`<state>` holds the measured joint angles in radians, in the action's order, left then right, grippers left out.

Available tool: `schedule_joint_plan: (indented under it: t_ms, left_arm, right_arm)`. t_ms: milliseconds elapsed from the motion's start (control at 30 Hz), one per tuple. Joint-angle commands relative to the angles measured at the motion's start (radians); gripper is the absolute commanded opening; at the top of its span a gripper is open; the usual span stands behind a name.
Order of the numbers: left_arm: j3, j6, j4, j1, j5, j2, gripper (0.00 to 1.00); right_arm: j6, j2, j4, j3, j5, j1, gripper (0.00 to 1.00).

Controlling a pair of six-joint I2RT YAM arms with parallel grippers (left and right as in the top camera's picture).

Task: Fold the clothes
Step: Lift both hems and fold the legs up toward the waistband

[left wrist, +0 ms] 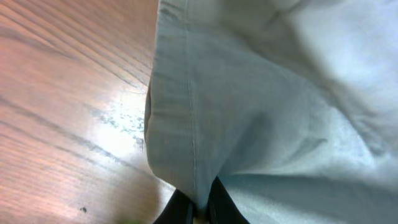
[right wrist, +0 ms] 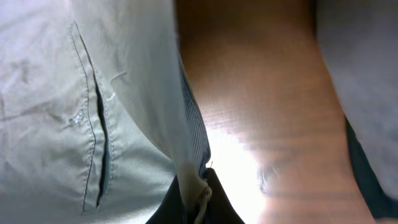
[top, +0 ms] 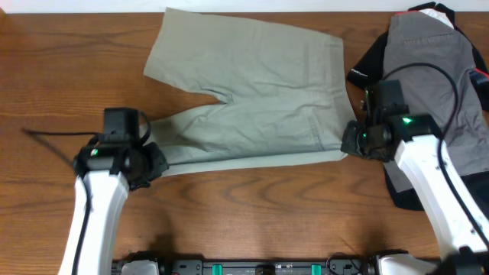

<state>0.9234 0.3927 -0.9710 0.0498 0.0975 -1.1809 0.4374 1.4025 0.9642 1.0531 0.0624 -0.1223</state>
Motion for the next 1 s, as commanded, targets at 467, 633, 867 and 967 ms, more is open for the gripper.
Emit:
schedule_joint_plan:
  t_ms: [467, 633, 867, 967]
  left_arm:
    - [0.175, 0.006, -0.203, 0.006, -0.053, 0.444, 0.06]
    - [0.175, 0.005, -0.191, 0.006, -0.055, 0.425, 0.06]
    - [0.174, -0.022, -0.043, 0.006, -0.061, 0.269, 0.06]
    - [0.174, -0.025, 0.021, 0.006, -0.061, 0.17, 0.06]
  right_arm:
    - [0.057, -0.452, 0.314, 0.001, -0.061, 0.016, 0.01]
    - [0.1, -0.509, 0.308, 0.001, -0.119, 0.016, 0.01]
    - [0.1, -0.394, 0.173, -0.002, -0.185, 0.016, 0.01]
    - [0.1, -0.307, 0.127, -0.002, -0.193, 0.016, 0.01]
